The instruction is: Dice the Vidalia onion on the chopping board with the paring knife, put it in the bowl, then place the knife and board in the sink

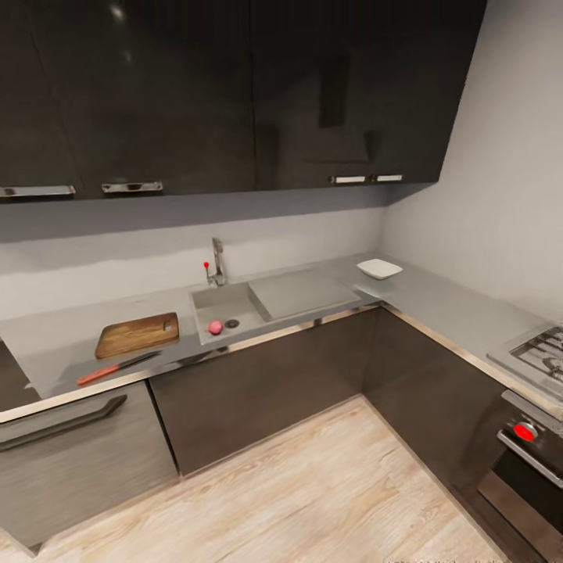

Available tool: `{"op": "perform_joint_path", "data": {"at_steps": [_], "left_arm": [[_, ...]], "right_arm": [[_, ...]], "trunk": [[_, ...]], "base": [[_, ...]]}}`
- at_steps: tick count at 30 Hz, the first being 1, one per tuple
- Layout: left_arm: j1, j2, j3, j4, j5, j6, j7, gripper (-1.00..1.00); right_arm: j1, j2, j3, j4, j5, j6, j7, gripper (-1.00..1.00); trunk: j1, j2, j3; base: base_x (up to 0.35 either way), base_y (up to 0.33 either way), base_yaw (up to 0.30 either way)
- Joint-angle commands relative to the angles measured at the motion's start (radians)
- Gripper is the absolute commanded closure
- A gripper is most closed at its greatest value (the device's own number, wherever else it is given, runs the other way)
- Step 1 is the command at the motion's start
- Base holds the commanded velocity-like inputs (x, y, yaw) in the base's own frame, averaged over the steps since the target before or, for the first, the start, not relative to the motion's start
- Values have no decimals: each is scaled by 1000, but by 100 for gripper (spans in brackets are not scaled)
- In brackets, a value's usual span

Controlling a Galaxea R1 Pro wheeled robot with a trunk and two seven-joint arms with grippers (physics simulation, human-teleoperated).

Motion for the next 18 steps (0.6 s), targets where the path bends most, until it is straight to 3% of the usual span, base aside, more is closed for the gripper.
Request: {"op": "perform_joint_path", "data": {"at_steps": [1, 18], "left_arm": [[1, 0, 0, -2, 0, -1, 3, -100], [1, 0, 0, -2, 0, -1, 3, -100]], "right_arm": [[-1, 0, 7, 1, 2, -1, -11, -100], [-1, 0, 7, 1, 2, -1, -11, -100]], "trunk": [[1, -2, -1], [1, -2, 20]], "base": [[0, 0, -198], [0, 0, -198]]}}
